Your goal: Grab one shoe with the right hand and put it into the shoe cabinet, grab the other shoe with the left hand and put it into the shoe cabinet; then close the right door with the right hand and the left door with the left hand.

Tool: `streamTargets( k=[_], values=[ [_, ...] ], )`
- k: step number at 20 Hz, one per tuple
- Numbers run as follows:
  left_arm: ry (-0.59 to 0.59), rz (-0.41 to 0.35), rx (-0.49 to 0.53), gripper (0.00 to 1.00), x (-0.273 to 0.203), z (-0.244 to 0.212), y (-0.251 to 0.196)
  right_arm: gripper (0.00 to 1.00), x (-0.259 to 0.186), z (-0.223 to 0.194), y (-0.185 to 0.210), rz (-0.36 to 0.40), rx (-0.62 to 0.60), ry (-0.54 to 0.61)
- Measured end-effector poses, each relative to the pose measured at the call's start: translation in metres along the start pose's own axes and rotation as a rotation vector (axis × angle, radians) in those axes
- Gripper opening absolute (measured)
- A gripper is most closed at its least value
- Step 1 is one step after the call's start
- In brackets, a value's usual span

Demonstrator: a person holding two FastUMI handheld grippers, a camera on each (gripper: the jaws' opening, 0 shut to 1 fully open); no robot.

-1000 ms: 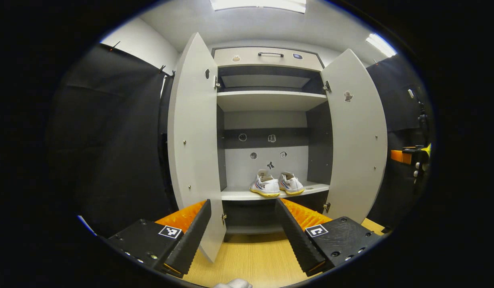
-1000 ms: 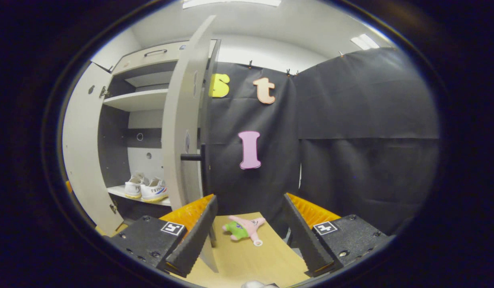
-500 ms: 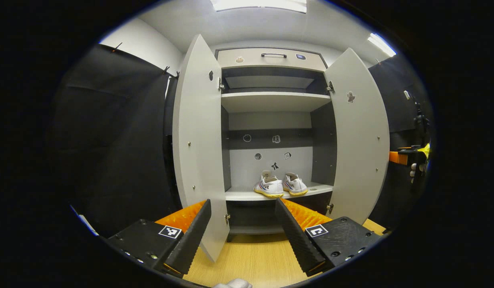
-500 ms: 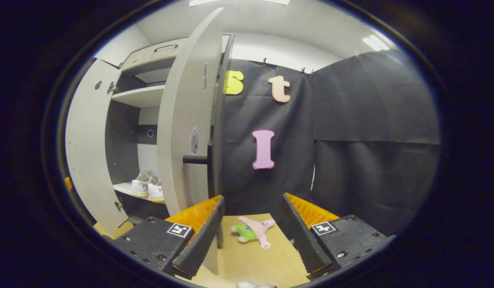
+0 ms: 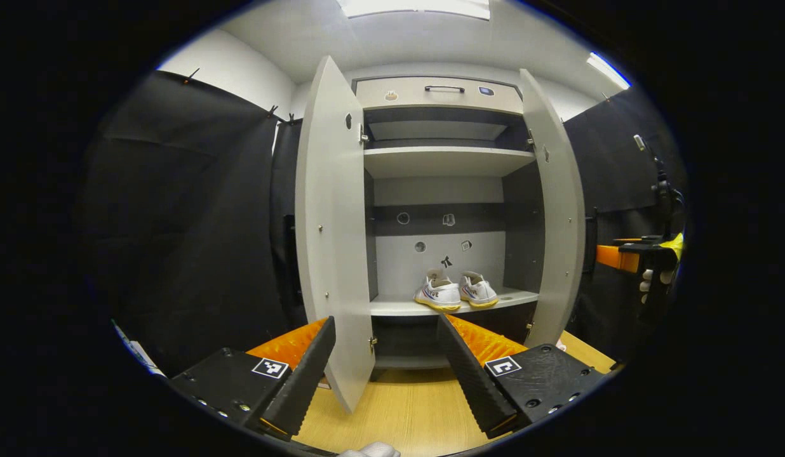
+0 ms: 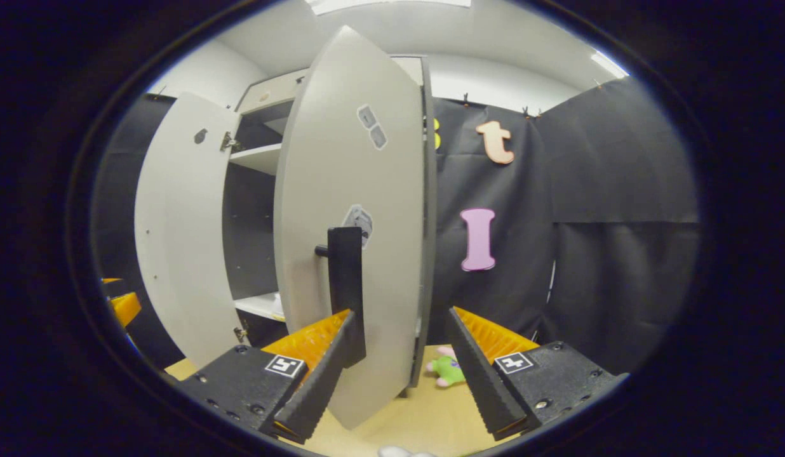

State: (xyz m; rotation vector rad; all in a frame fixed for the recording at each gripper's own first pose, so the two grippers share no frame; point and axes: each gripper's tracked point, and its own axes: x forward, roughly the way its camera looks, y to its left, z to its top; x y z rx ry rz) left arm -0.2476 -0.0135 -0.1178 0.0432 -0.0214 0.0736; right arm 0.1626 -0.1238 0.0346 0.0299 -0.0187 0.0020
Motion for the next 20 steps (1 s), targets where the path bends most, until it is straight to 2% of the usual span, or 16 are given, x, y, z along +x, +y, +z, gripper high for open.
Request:
streamTargets(
  k=[1, 2, 3, 6, 13, 20],
  values=[
    [0.002, 0.019, 0.006, 0.96, -0.002, 0.0, 0.009, 0.88, 0.006, 0.0, 0.018, 0.047, -0.007, 0.005],
    [0.007, 0.035, 0.01, 0.96, -0.003, -0.001, 0.015, 0.88, 0.01, 0.001, 0.029, 0.068, -0.01, 0.004],
    [0.01, 0.05, 0.009, 0.96, -0.005, -0.002, 0.021, 0.99, 0.012, 0.003, 0.036, 0.078, -0.016, -0.005],
    [0.01, 0.079, -0.001, 0.96, -0.008, 0.0, 0.035, 1.0, 0.008, 0.005, 0.047, 0.08, -0.023, -0.023],
    [0.006, 0.088, 0.0, 0.96, -0.002, -0.001, 0.061, 1.0, -0.013, -0.006, 0.072, 0.102, 0.007, 0.005],
    [-0.017, 0.126, -0.001, 0.96, 0.028, 0.005, 0.122, 1.0, -0.049, -0.038, 0.114, 0.134, 0.001, 0.073]
  ],
)
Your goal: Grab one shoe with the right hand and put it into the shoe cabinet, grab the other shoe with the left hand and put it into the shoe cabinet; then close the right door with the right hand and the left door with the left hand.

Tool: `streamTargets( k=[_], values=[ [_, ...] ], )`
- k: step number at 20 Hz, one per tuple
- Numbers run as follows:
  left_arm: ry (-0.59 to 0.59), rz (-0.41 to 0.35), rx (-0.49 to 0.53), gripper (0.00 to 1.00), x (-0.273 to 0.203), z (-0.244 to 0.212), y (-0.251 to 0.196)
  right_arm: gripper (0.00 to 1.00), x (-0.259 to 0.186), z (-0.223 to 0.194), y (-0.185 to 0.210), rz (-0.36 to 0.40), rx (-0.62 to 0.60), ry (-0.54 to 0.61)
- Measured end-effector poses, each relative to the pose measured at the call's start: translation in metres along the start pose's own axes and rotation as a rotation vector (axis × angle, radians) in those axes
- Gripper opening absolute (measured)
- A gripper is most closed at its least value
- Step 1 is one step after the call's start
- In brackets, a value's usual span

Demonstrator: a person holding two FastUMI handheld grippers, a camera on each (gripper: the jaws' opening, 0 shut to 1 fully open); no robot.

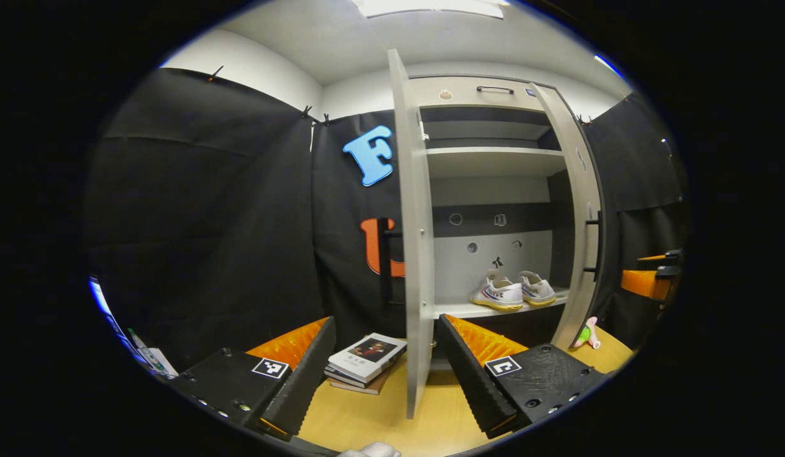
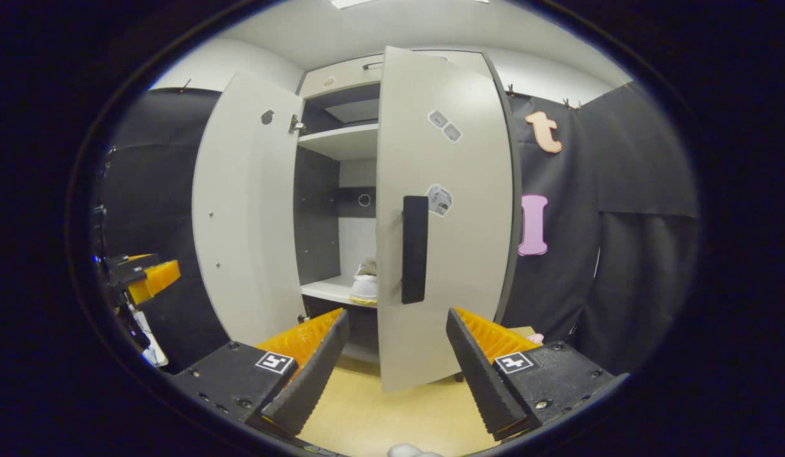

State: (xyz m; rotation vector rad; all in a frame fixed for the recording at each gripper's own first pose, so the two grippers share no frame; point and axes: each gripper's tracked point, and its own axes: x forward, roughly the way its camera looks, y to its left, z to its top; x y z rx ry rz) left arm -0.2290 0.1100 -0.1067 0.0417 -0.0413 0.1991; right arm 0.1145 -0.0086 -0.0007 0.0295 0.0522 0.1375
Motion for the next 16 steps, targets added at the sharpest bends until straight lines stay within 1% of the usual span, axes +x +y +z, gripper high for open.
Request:
streamTargets(
  k=[3, 6, 8, 9, 10, 12, 13, 14, 16],
  values=[
    [-0.017, 0.05, 0.01, 0.96, 0.03, 0.005, 0.035, 1.0, -0.014, -0.009, 0.012, -0.007, 0.008, 0.02],
    [-0.031, 0.089, 0.025, 0.96, 0.06, 0.01, 0.058, 1.0, -0.026, -0.022, 0.026, 0.0, 0.023, 0.048],
    [-0.041, 0.089, 0.03, 0.96, 0.077, 0.013, 0.06, 1.0, -0.035, -0.03, 0.029, -0.006, 0.016, 0.068],
    [-0.032, 0.088, 0.033, 1.0, 0.084, 0.01, 0.06, 1.0, -0.038, -0.032, 0.03, -0.009, 0.02, 0.072],
    [-0.026, 0.073, 0.041, 0.97, 0.089, 0.008, 0.055, 1.0, -0.041, -0.034, 0.031, -0.01, 0.026, 0.076],
    [-0.036, 0.057, 0.072, 0.97, 0.095, 0.007, 0.052, 1.0, -0.044, -0.035, 0.03, -0.016, 0.042, 0.076],
    [-0.045, 0.068, 0.079, 1.0, 0.095, 0.009, 0.052, 1.0, -0.046, -0.035, 0.028, -0.02, 0.05, 0.077],
    [-0.058, 0.073, 0.078, 0.93, 0.095, 0.011, 0.051, 1.0, -0.047, -0.035, 0.027, -0.026, 0.057, 0.075],
    [-0.054, 0.066, 0.047, 0.92, 0.096, 0.01, 0.046, 1.0, -0.049, -0.034, 0.024, -0.032, 0.058, 0.075]
  ],
)
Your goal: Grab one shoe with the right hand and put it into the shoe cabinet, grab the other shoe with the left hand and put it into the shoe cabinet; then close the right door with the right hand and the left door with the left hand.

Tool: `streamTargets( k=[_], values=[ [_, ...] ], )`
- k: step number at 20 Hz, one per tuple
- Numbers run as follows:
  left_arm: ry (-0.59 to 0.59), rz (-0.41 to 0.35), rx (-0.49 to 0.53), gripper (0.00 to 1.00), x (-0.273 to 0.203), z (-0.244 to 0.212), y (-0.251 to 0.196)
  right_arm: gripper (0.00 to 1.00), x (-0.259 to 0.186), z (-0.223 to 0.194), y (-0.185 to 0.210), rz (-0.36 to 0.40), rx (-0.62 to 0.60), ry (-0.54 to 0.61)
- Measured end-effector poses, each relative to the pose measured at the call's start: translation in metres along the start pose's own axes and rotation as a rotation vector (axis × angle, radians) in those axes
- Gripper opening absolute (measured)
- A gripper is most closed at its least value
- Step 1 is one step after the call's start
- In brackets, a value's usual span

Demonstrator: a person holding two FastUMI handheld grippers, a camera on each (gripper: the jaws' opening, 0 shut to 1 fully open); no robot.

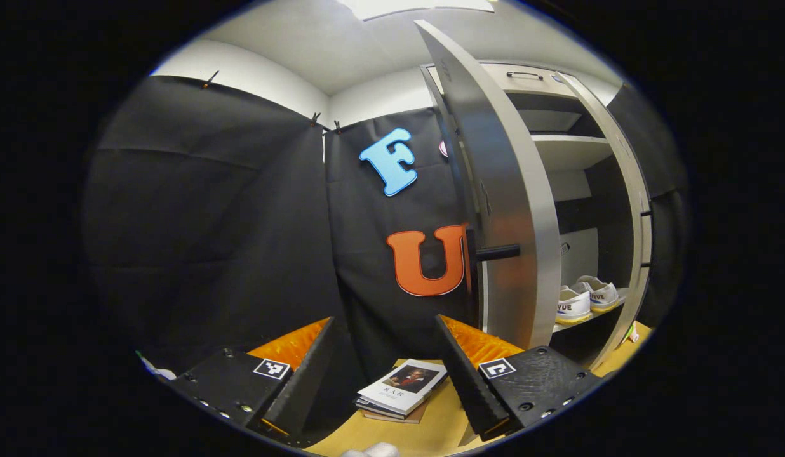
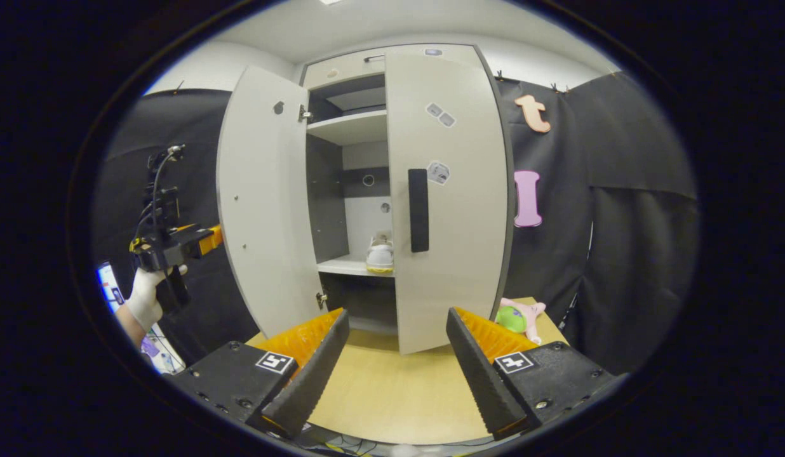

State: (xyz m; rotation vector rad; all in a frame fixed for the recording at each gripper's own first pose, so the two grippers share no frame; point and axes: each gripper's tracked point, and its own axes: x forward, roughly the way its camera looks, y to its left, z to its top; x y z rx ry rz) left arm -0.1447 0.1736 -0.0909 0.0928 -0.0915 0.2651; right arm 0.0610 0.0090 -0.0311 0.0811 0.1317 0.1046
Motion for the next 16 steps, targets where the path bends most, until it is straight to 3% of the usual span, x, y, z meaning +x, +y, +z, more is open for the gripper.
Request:
streamTargets(
  k=[5, 11, 16],
  values=[
    [0.0, 0.005, -0.01, 0.85, -0.005, 0.0, -0.016, 1.0, -0.003, 0.005, -0.009, -0.01, -0.017, -0.011],
    [-0.004, -0.061, -0.029, 0.85, -0.016, 0.003, -0.054, 1.0, -0.003, 0.001, -0.014, 0.0, -0.021, -0.005],
    [-0.012, -0.16, -0.036, 0.86, -0.023, 0.009, -0.106, 1.0, -0.008, 0.0, -0.025, -0.011, -0.013, -0.002]
  ],
)
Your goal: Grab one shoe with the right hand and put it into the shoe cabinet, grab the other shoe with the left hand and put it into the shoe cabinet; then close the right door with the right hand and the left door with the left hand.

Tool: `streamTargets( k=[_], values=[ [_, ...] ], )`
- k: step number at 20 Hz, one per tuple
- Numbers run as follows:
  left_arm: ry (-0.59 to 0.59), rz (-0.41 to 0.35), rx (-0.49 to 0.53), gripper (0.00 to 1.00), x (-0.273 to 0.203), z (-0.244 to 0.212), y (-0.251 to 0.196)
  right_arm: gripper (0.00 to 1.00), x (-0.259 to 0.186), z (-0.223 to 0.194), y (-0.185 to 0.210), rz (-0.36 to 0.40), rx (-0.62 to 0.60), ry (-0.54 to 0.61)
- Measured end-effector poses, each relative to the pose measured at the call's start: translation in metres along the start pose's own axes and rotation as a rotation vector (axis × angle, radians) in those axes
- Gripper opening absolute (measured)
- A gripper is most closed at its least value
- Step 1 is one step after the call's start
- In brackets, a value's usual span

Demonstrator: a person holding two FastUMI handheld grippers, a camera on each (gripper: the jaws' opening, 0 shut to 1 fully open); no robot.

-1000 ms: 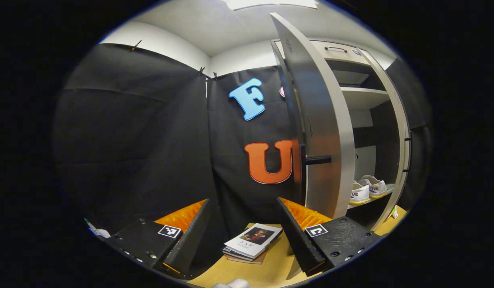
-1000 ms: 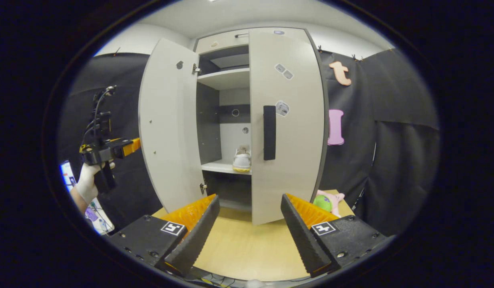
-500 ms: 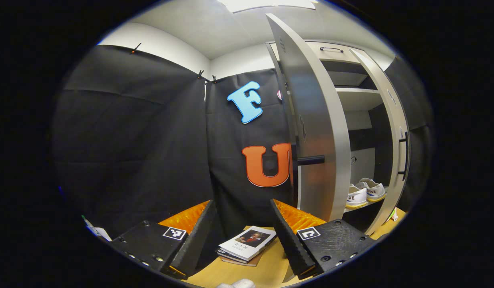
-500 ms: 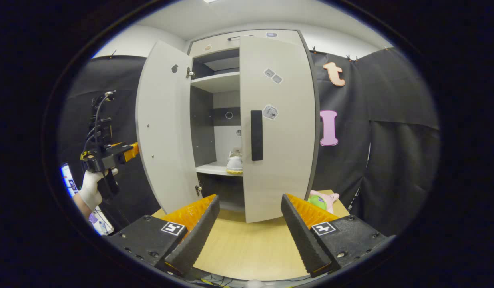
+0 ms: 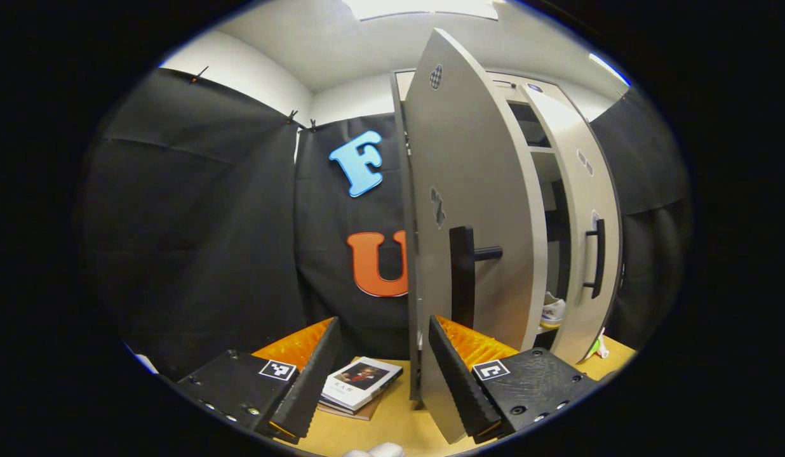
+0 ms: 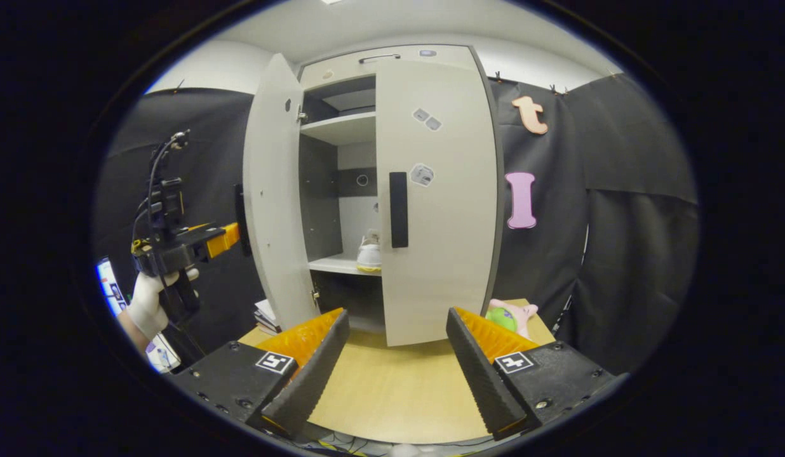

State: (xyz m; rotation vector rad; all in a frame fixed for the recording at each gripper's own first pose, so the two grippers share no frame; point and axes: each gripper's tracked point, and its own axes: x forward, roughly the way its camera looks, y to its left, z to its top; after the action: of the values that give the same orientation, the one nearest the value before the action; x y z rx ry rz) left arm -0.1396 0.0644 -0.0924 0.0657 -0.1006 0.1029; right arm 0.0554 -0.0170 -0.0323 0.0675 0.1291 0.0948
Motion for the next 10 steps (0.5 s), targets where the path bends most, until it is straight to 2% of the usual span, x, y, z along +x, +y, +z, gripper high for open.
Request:
streamTargets(
  k=[1, 2, 3, 4, 6, 9, 10],
  values=[
    [-0.004, -0.024, 0.006, 0.75, 0.003, 0.002, -0.014, 1.0, 0.0, 0.0, -0.003, -0.004, 0.002, -0.001],
    [-0.005, -0.05, 0.011, 0.86, 0.007, 0.003, -0.028, 1.0, -0.002, -0.001, -0.006, -0.008, 0.005, -0.002],
    [-0.006, -0.077, 0.005, 0.75, 0.01, 0.002, -0.044, 1.0, -0.004, -0.002, -0.008, -0.011, 0.007, 0.0],
    [0.002, -0.096, 0.001, 0.86, 0.012, 0.002, -0.054, 1.0, -0.005, -0.003, -0.011, -0.015, 0.01, 0.0],
    [0.027, -0.124, -0.006, 0.96, 0.013, -0.003, -0.071, 1.0, -0.008, -0.002, -0.017, -0.027, 0.013, -0.003],
    [0.038, -0.15, -0.007, 0.96, 0.005, -0.005, -0.084, 1.0, -0.013, 0.0, -0.027, -0.049, 0.029, -0.014],
    [0.042, -0.15, 0.0, 1.0, 0.002, -0.005, -0.083, 1.0, -0.013, 0.001, -0.03, -0.053, 0.037, -0.021]
  ],
)
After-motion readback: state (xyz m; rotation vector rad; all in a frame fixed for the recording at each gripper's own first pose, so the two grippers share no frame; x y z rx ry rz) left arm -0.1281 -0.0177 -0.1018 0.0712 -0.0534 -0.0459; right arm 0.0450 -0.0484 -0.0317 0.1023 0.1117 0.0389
